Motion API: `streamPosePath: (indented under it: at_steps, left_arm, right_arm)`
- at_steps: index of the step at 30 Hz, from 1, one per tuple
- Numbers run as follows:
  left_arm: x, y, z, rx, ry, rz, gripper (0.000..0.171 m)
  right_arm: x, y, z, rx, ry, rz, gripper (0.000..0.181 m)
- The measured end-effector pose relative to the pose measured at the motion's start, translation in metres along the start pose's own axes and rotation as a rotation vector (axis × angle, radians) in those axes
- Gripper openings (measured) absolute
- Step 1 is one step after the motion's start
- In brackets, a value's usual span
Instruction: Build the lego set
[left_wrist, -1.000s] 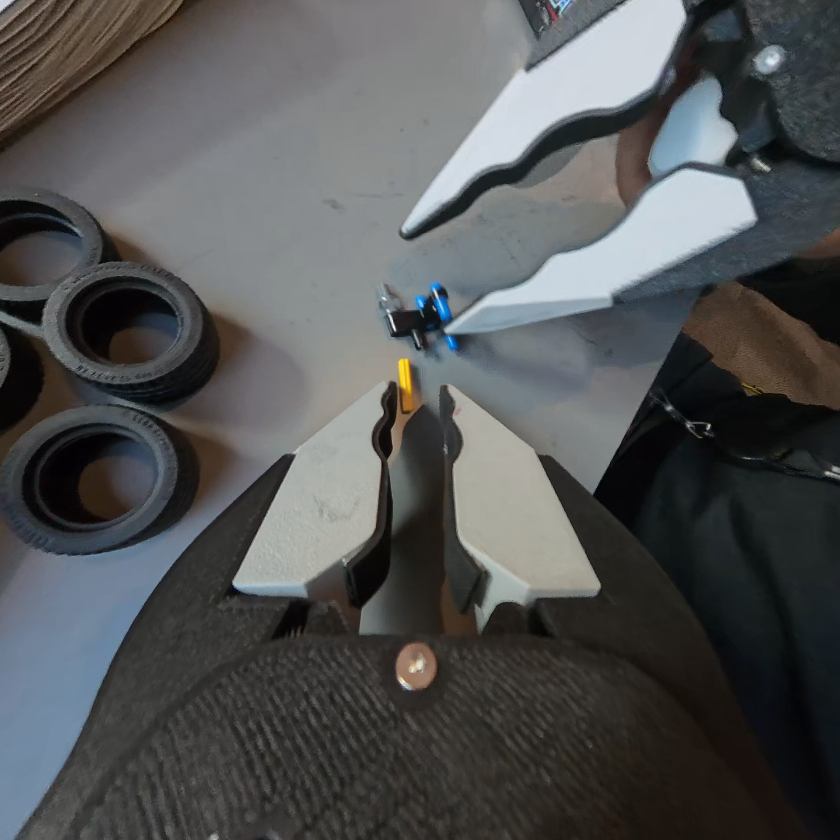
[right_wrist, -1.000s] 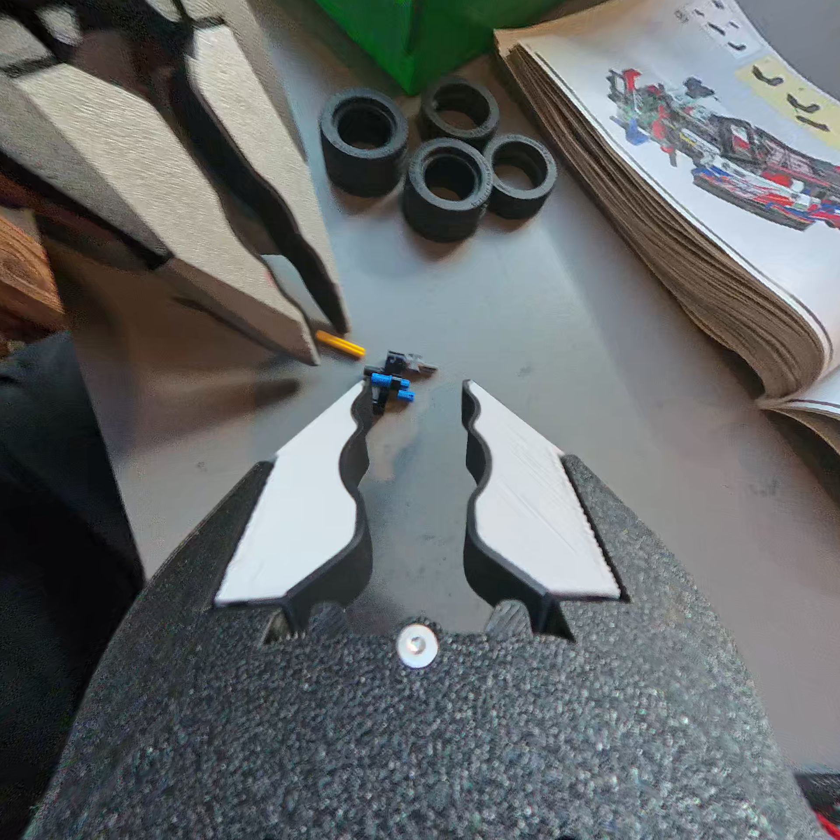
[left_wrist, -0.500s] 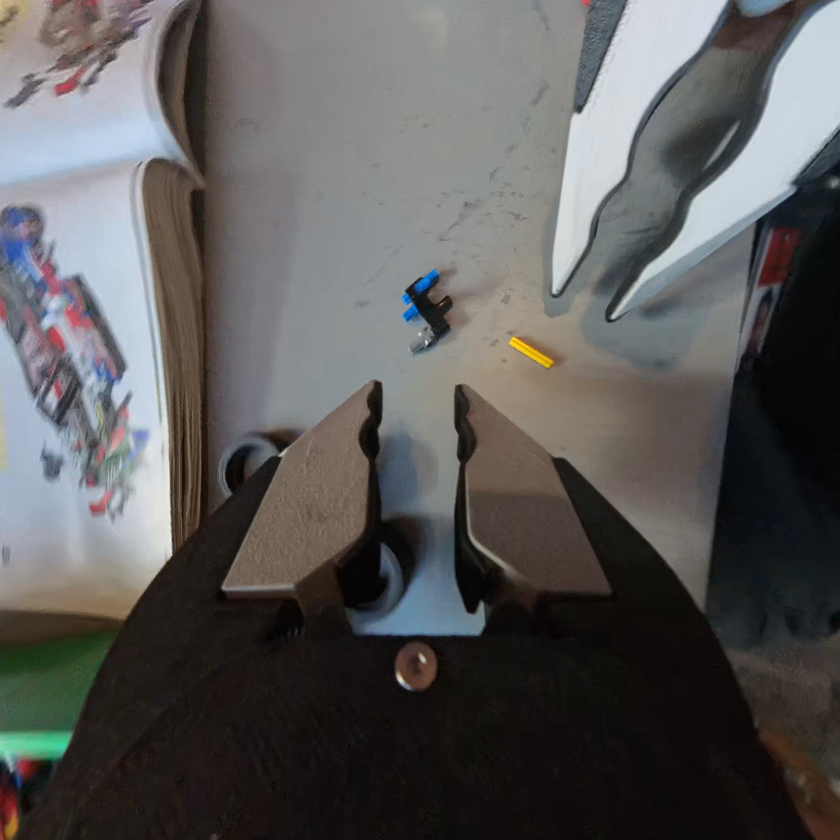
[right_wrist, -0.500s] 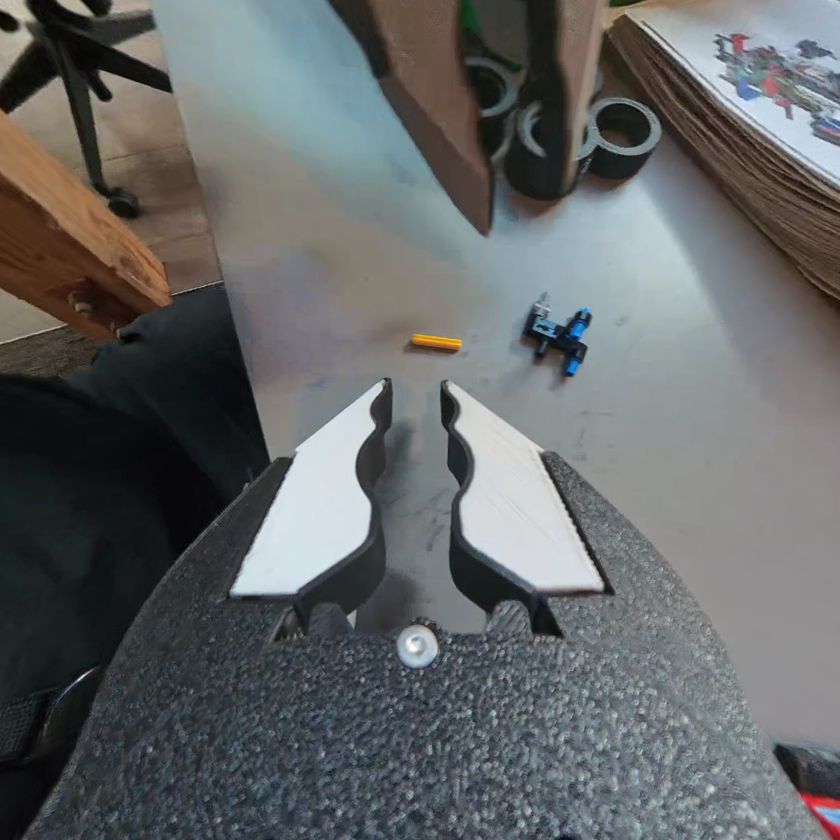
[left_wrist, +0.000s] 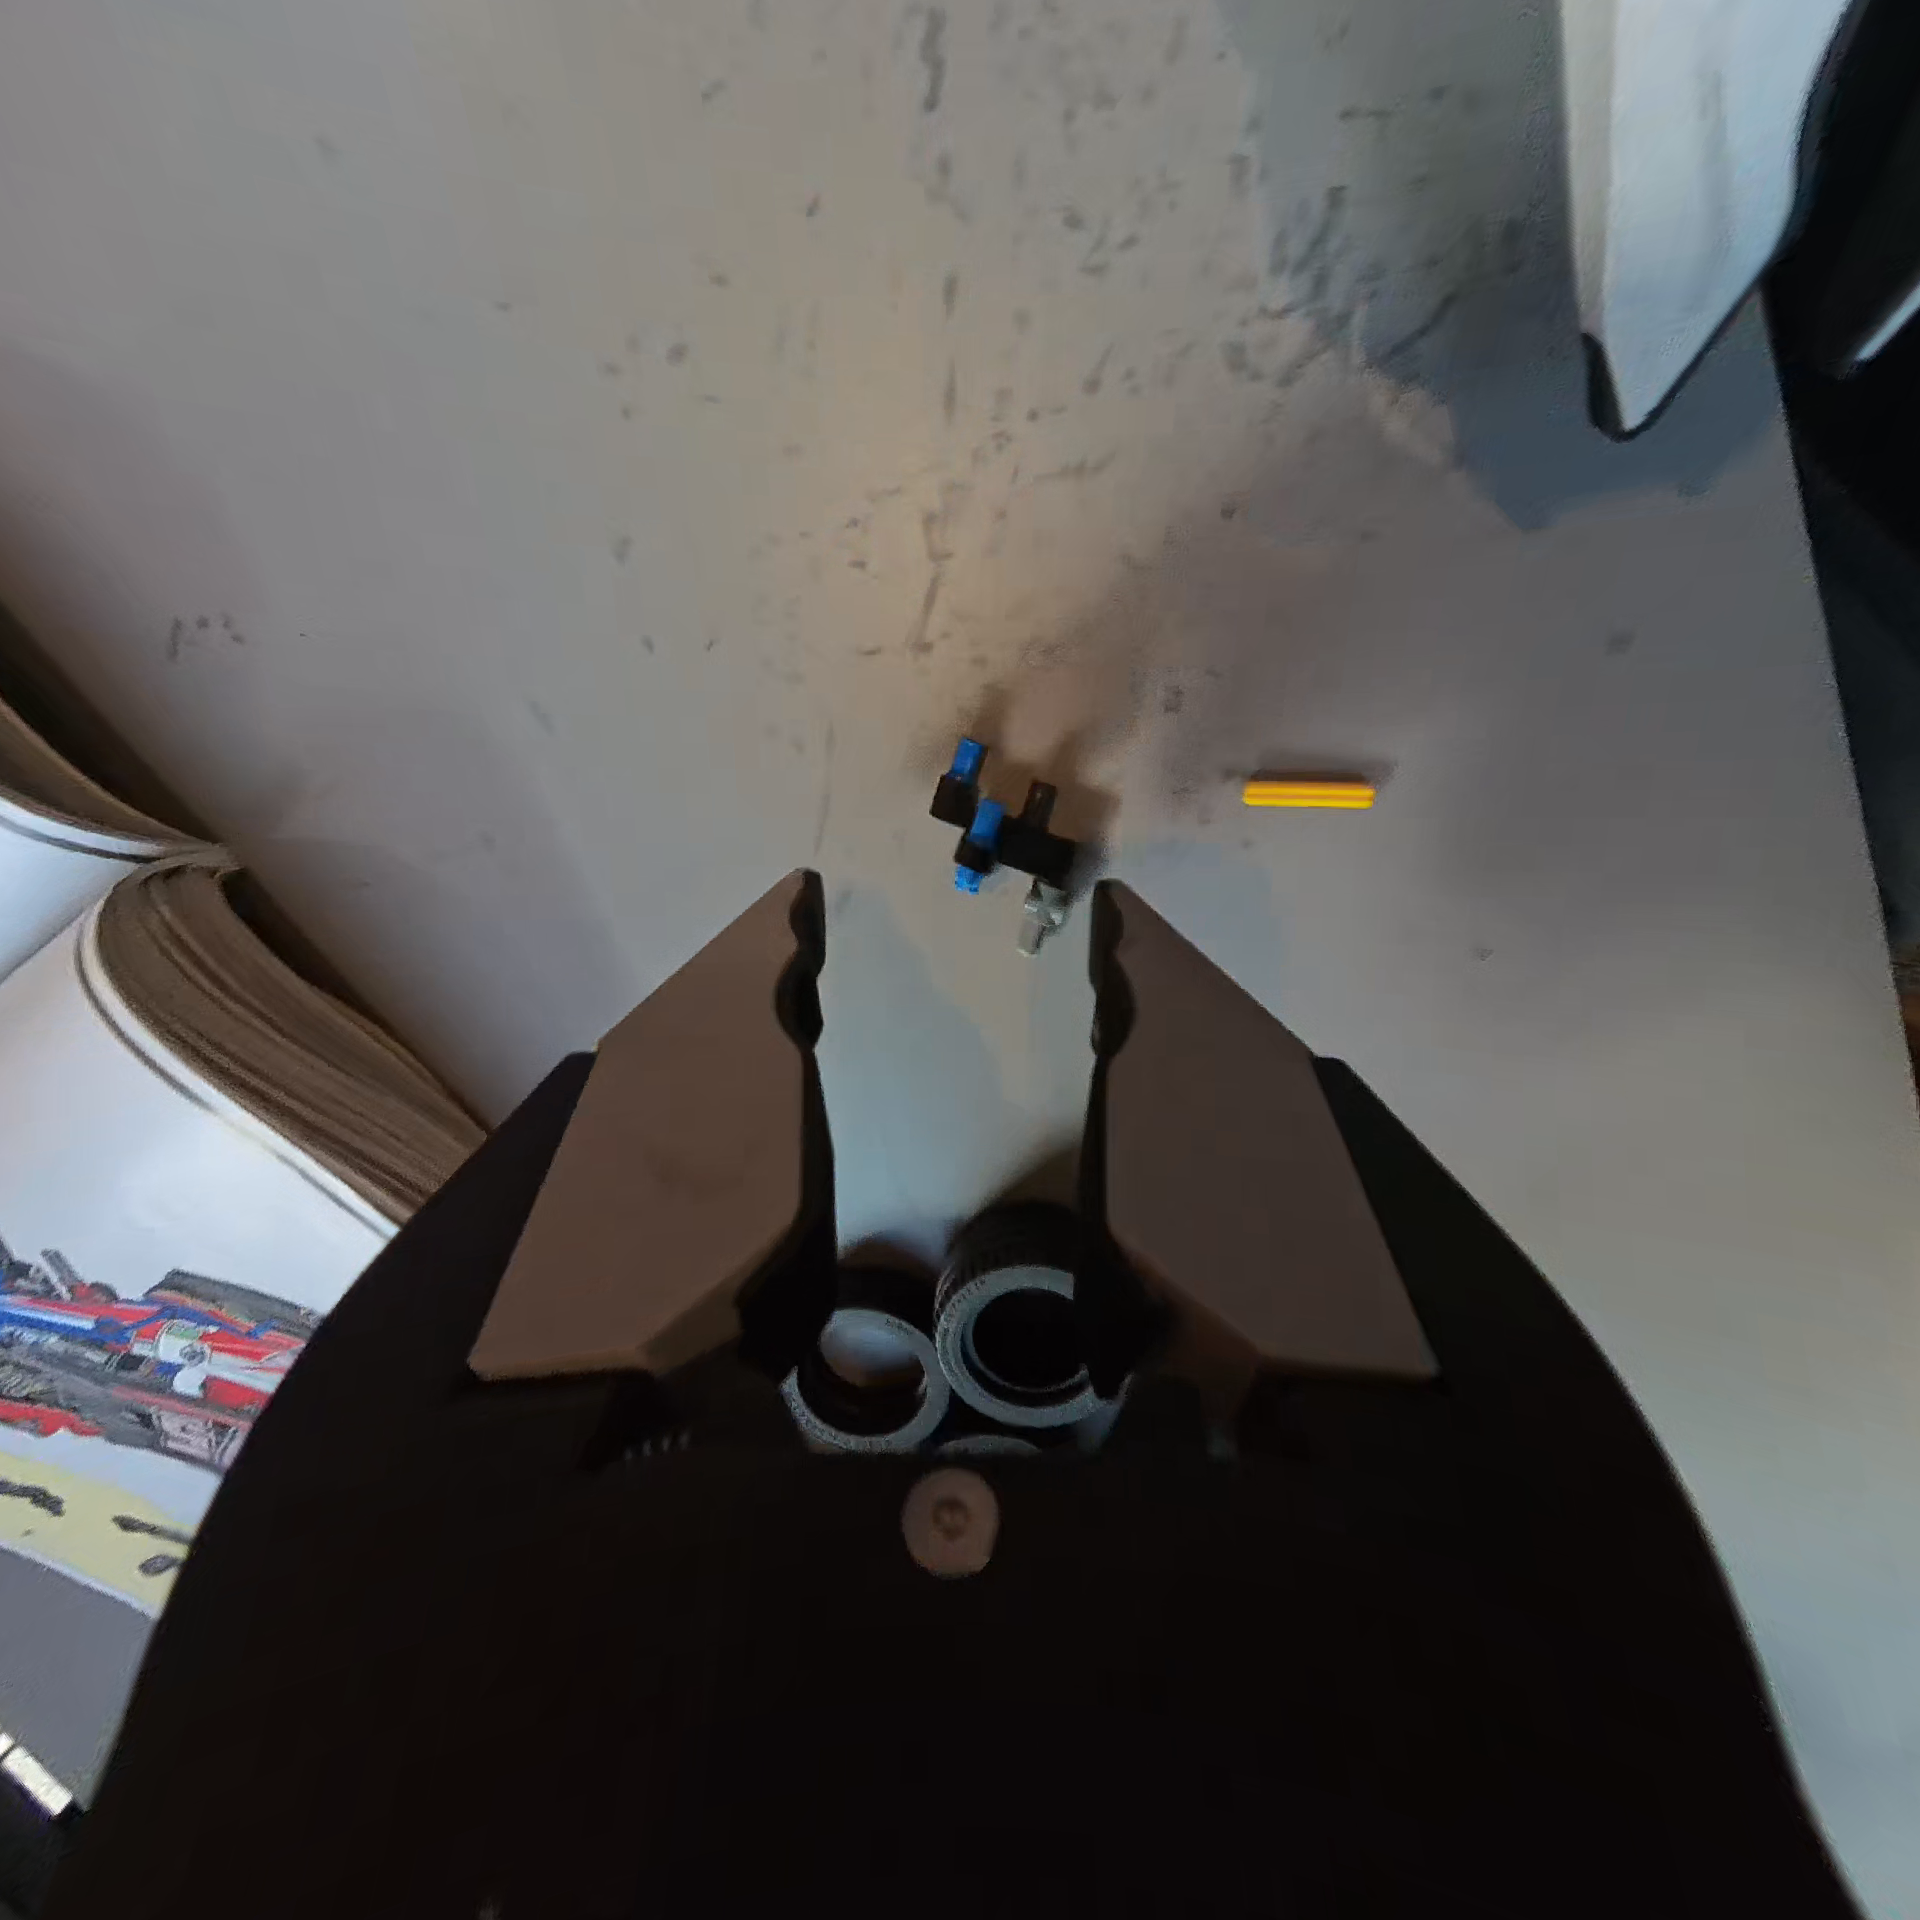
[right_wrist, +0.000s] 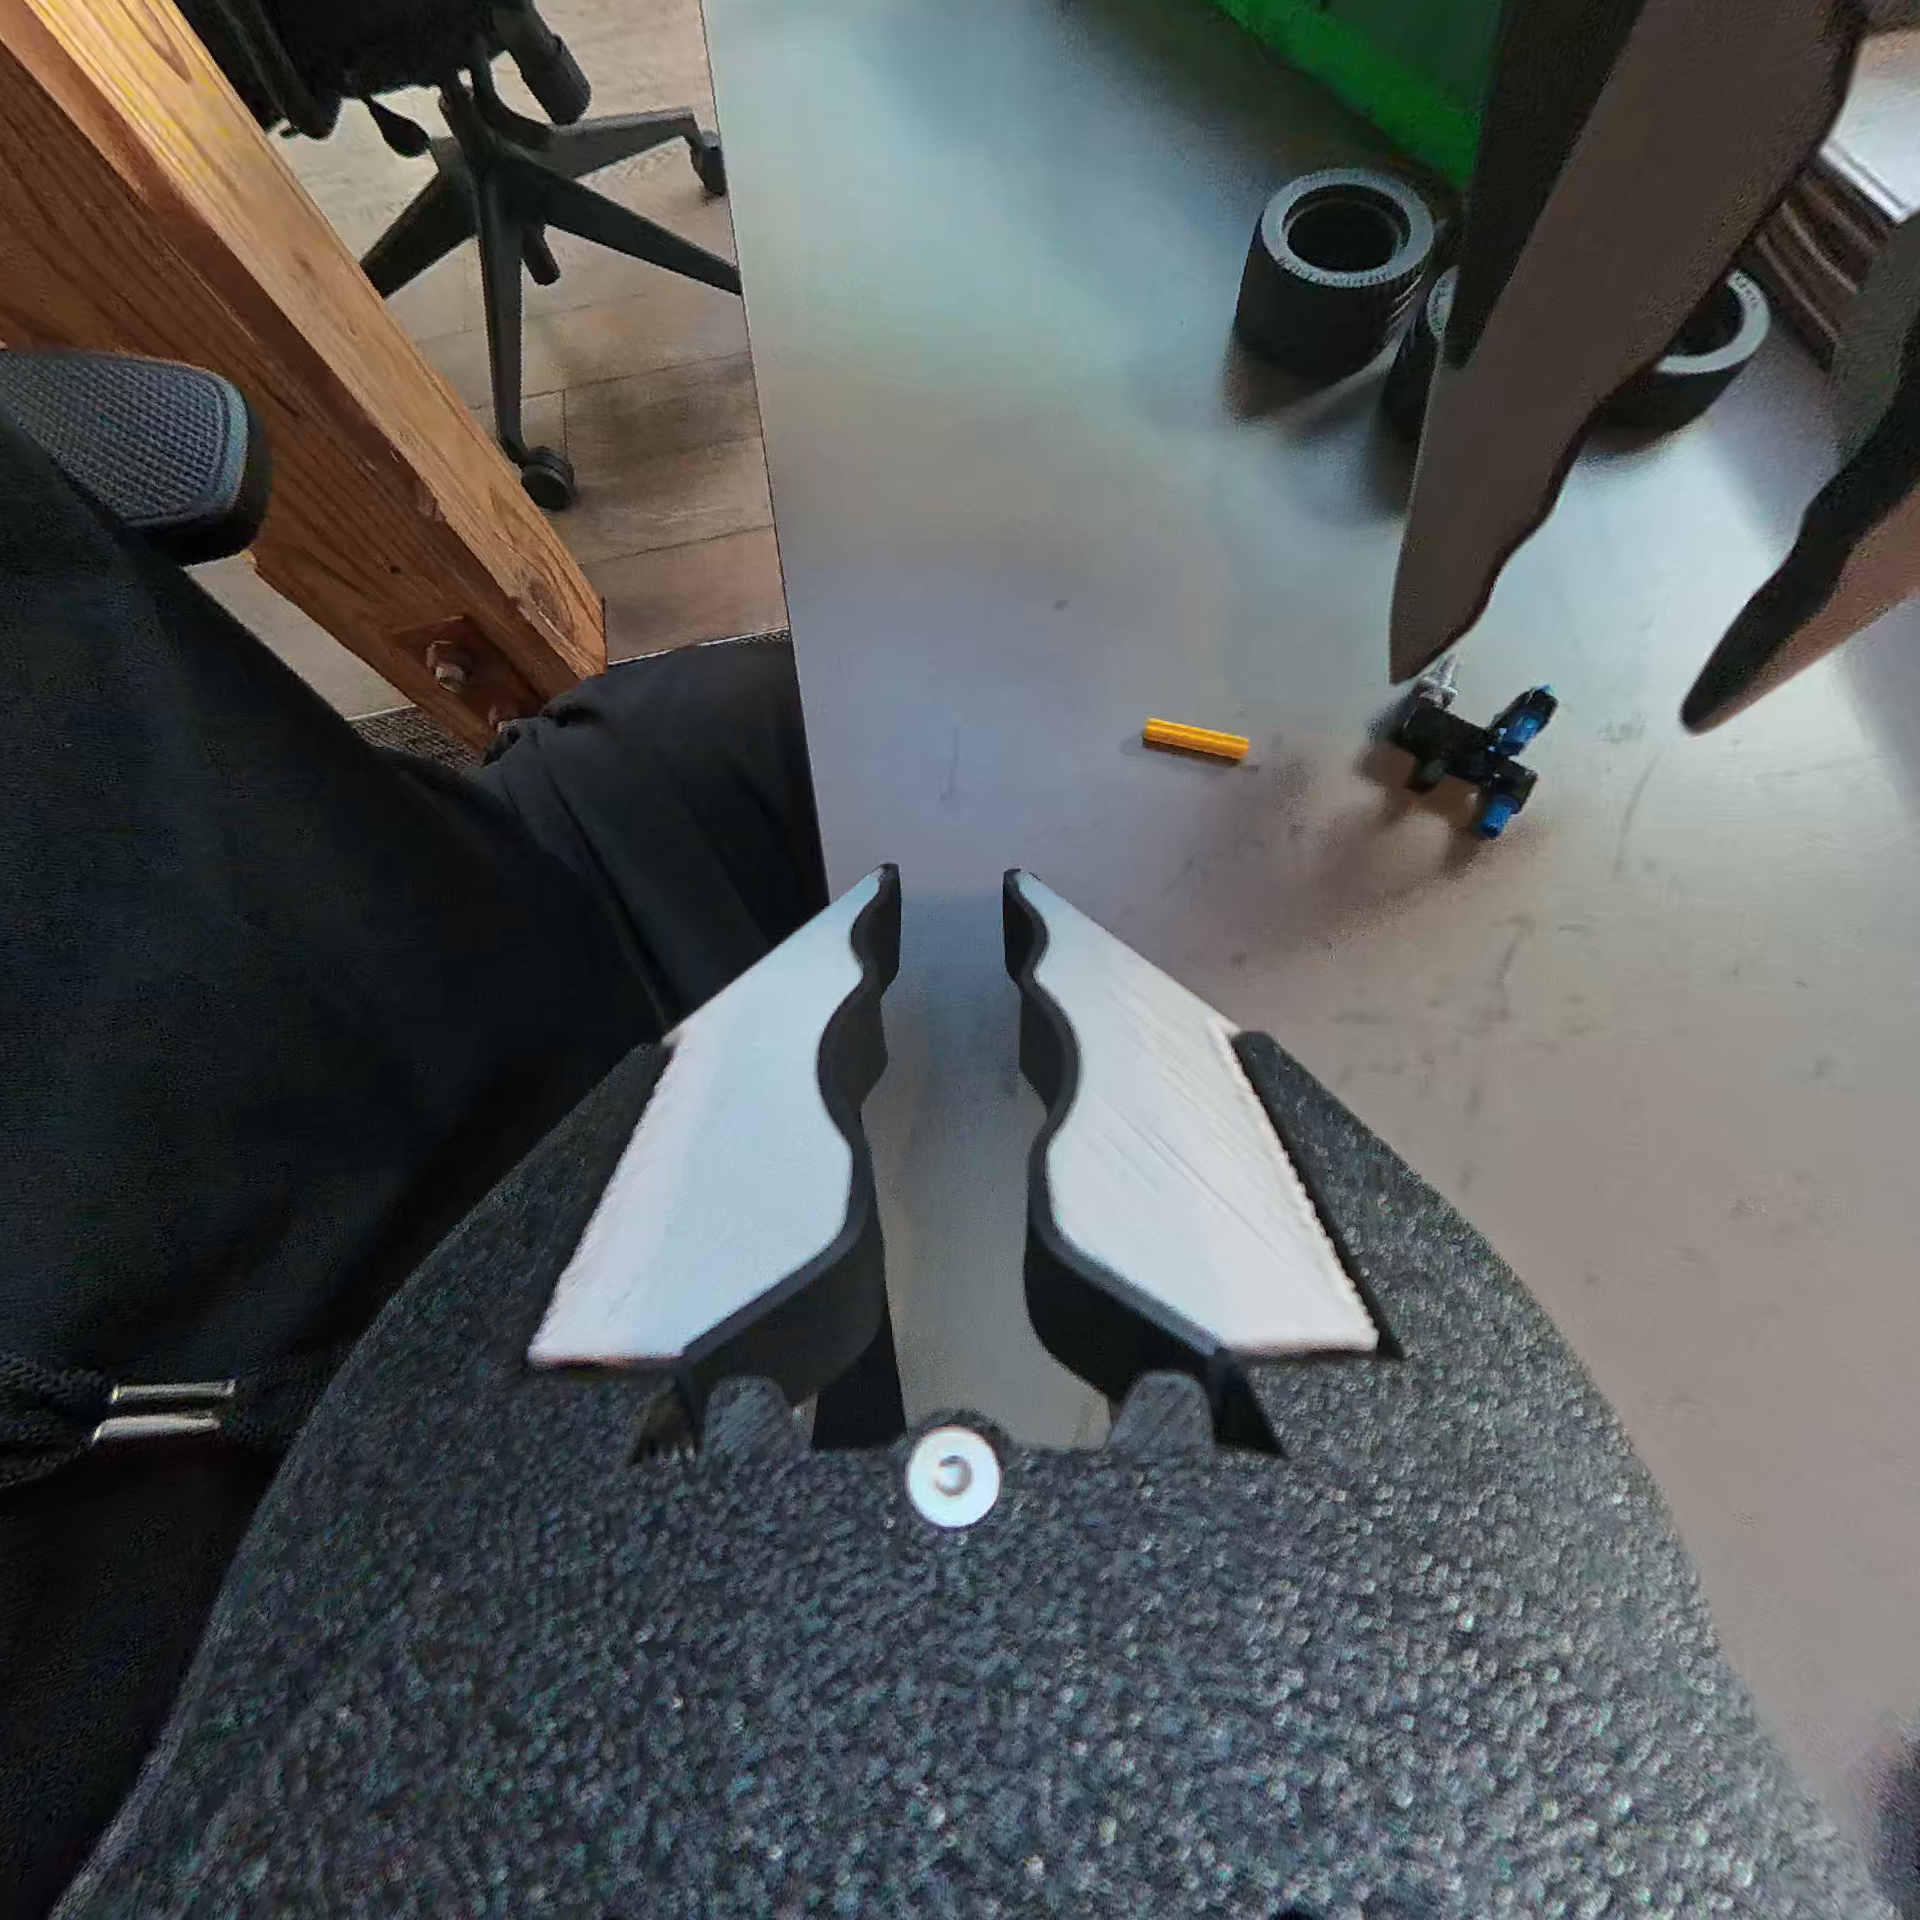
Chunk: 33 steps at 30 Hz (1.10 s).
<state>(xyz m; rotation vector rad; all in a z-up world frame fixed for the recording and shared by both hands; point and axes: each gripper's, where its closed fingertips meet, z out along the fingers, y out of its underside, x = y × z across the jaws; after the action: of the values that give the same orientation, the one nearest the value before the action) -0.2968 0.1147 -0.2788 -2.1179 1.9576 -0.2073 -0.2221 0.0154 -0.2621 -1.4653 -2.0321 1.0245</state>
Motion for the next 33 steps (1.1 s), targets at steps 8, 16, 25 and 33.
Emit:
streamPosePath:
  at_steps: [8, 16, 25, 33]
  left_arm:
    - [0.014, 0.000, 0.012, 0.025, 0.020, -0.160, 0.025]
    - [0.040, 0.014, 0.005, 0.044, -0.143, -0.587, 0.030]
    - [0.036, 0.029, -0.003, 0.079, -0.215, -0.593, 0.045]
    - [0.020, 0.005, 0.009, 0.220, -0.169, -0.571, 0.045]
  right_arm:
    - [0.009, 0.003, -0.005, 0.022, 0.044, -0.029, 0.022]
    - [0.015, -0.005, 0.003, -0.042, 0.029, -0.193, 0.028]
    - [0.029, -0.010, 0.015, -0.136, -0.002, -0.256, 0.031]
    - [0.043, 0.001, 0.024, -0.268, -0.004, -0.362, 0.026]
